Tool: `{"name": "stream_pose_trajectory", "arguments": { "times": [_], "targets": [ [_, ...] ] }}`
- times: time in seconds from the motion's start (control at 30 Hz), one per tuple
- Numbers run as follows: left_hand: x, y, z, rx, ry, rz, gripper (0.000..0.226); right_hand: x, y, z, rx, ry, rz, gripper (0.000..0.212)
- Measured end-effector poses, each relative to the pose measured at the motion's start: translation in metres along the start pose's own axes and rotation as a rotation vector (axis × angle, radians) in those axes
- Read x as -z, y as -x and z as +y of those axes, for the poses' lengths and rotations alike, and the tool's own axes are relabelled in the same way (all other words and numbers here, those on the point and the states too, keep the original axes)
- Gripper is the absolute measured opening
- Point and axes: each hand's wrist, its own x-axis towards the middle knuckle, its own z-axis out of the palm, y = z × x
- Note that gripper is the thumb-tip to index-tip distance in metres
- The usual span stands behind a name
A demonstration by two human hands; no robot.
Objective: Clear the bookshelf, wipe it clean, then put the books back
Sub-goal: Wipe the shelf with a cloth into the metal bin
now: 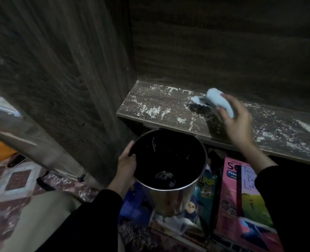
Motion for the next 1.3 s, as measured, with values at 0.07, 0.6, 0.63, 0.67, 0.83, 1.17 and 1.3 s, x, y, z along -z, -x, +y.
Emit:
{"name": "stream_pose_trajectory", "arguments": {
  "times": [0.07,0.6,0.63,0.67,0.83,1.17,1.3],
  "targets": [
    [-0.003,-0.002,0.005,-0.002,0.024,0.028,0.053,-0.001,-0.013,-0.005,-0.055,-0.081,0.039,0.035],
    [0.002,-0.045,0.003,-0.105,0.002,0.105,0.053,-0.052,-0.019,0.022,-0.378,0.678,-0.322,0.058],
    [0.002,-0.046,0.003,-0.104,0.008,0.098,0.052,-0.055,-0.021,0.02,-0.365,0.673,-0.337,0.057],
    [0.001,-0.046,0.002,-0.107,0.011,0.092,0.051,-0.059,-0.021,0.018,-0.352,0.666,-0.355,0.057],
    [-0.004,-0.045,0.0,-0.151,-0.007,0.08,0.051,-0.076,-0.021,0.001,-0.267,0.634,-0.461,0.066],
    [-0.001,-0.051,-0.01,-0.281,-0.139,0.112,0.05,-0.096,0.001,-0.021,0.017,0.685,-0.559,0.058],
    [-0.002,-0.051,-0.012,-0.315,-0.135,0.115,0.049,-0.101,0.008,-0.024,0.159,0.662,-0.567,0.052]
  ]
}}
